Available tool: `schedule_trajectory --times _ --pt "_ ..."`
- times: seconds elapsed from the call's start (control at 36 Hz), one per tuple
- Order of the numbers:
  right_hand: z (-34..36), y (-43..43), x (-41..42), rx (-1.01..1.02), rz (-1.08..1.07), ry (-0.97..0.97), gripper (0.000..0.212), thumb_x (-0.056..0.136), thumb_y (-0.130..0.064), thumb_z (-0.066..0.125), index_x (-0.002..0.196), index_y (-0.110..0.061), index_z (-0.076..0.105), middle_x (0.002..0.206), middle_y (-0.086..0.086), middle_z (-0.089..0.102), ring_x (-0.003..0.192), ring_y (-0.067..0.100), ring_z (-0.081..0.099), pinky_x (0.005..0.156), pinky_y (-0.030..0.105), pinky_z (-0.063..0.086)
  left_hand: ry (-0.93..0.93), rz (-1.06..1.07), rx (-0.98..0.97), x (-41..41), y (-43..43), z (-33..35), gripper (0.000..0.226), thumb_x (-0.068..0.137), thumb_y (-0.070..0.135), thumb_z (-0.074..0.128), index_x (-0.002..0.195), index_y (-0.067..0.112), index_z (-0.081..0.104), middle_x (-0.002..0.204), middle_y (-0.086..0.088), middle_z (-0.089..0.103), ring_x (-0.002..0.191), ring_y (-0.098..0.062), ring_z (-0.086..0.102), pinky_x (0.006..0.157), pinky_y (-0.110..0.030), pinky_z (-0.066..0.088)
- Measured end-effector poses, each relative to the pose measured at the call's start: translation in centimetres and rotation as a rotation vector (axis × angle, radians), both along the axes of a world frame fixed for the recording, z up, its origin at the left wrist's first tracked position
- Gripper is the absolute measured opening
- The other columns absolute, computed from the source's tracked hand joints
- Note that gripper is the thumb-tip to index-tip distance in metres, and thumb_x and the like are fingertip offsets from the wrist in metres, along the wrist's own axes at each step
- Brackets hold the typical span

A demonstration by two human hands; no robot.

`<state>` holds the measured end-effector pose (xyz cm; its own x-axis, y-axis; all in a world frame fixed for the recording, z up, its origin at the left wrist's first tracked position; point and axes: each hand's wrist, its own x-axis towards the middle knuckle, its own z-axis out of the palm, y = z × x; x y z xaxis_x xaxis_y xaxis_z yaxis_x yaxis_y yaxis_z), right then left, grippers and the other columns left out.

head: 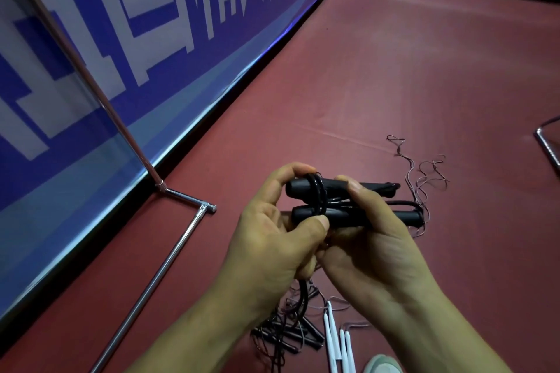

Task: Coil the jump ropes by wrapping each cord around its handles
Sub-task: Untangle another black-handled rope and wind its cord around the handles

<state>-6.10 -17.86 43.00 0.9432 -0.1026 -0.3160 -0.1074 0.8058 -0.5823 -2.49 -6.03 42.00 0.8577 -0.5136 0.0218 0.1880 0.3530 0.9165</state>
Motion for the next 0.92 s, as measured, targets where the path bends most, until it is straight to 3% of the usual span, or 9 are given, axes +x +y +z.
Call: schedule_trajectory --times 0.19,0.31,0.36,0.47,0.58,0.69,0.75,0.81,0.92 --pt "-1.0 -0.8 -0.6 0.032 0.099 -0.121 0.043 0.078 -0.031 0.078 0.114 -0.01 0.069 0.101 0.017 0.066 0.079 0.025 0.062 0.076 0.036 0.052 0.035 -0.034 -0.064 0.2 0.4 0.4 0.051 0.081 -0.003 0.058 0.12 0.029 0.06 0.047 0.004 0.045 0.032 -0.009 0.029 0.042 -0.018 0.032" --pt "-0.5 -2.4 -1.2 0.009 0.059 -0.103 0.078 0.064 -0.037 0.089 0.129 -0.003 0.063 0.124 0.023 0.066 0.114 0.036 0.062 0.109 0.049 0.043 0.061 -0.028 -0.108 0.4 0.8 0.5 0.052 0.08 -0.003 0.058 0.122 0.028 0.06 0.049 0.004 0.038 0.039 -0.01 0.022 0.044 -0.019 0.031" --pt "0.3 -3.9 -1.2 -0.09 -0.1 -0.102 0.055 0.069 -0.034 0.082 0.115 -0.014 0.059 0.112 0.015 0.07 0.113 0.036 0.064 0.105 0.058 0.046 0.076 -0.012 -0.107 0.7 1.1 0.5 0.052 0.079 -0.003 0.059 0.121 0.029 0.061 0.051 0.002 0.031 0.042 -0.011 0.02 0.045 -0.02 0.031" --pt "2.0 -8.4 -1.7 -0.984 -0.343 -0.101 0.074 0.059 -0.041 0.066 0.13 -0.042 0.044 0.124 -0.002 0.054 0.117 0.017 0.053 0.096 0.037 0.044 0.068 0.002 -0.074 1.0 1.5 0.2 0.052 0.078 -0.002 0.06 0.121 0.029 0.061 0.049 0.002 0.031 0.041 -0.011 0.02 0.045 -0.02 0.029" --pt "2.0 -7.9 -2.4 -2.144 0.156 -0.132 0.093 0.063 -0.062 0.054 0.15 -0.043 0.029 0.149 -0.011 0.038 0.15 0.02 0.018 0.121 0.065 0.009 0.014 -0.021 0.006 0.8 1.4 0.1 0.051 0.079 -0.001 0.061 0.121 0.028 0.059 0.048 0.006 0.038 0.036 -0.01 0.026 0.046 -0.021 0.031" --pt "1.0 -3.4 -1.8 -2.307 0.397 -0.153 0.082 0.071 -0.061 0.046 0.144 -0.029 0.033 0.144 -0.012 0.042 0.155 0.017 0.011 0.12 0.068 -0.007 -0.008 -0.084 0.058 0.4 1.2 0.0 0.05 0.079 -0.001 0.061 0.119 0.028 0.06 0.053 -0.005 0.038 0.039 -0.012 0.027 0.045 -0.021 0.029" --pt "0.6 -2.9 -1.8 -2.199 0.372 -0.194 0.064 0.078 -0.054 0.051 0.135 -0.028 0.041 0.133 -0.013 0.05 0.149 0.017 0.028 0.124 0.06 0.011 -0.024 -0.116 0.1 0.1 1.3 -0.1 0.051 0.079 -0.002 0.062 0.119 0.029 0.061 0.054 -0.003 0.04 0.039 -0.013 0.03 0.045 -0.021 0.032" --pt "0.3 -2.9 -1.9 -2.106 0.301 -0.217 0.05 0.081 -0.044 0.062 0.127 -0.03 0.046 0.12 -0.014 0.057 0.125 0.016 0.052 0.102 0.047 0.049 -0.037 -0.14 0.131 -0.1 1.3 -0.2 0.052 0.079 -0.002 0.061 0.119 0.031 0.061 0.054 0.001 0.041 0.04 -0.013 0.03 0.045 -0.021 0.032" --pt "-0.2 -2.2 -2.0 -2.162 0.241 -0.246 0.038 0.081 -0.043 0.058 0.115 -0.029 0.047 0.097 -0.013 0.063 0.082 0.02 0.063 0.056 0.041 0.051 -0.022 -0.165 0.138 -0.4 1.2 -0.3 0.051 0.08 -0.001 0.061 0.118 0.033 0.064 0.054 0.003 0.042 0.042 -0.011 0.029 0.045 -0.022 0.03"
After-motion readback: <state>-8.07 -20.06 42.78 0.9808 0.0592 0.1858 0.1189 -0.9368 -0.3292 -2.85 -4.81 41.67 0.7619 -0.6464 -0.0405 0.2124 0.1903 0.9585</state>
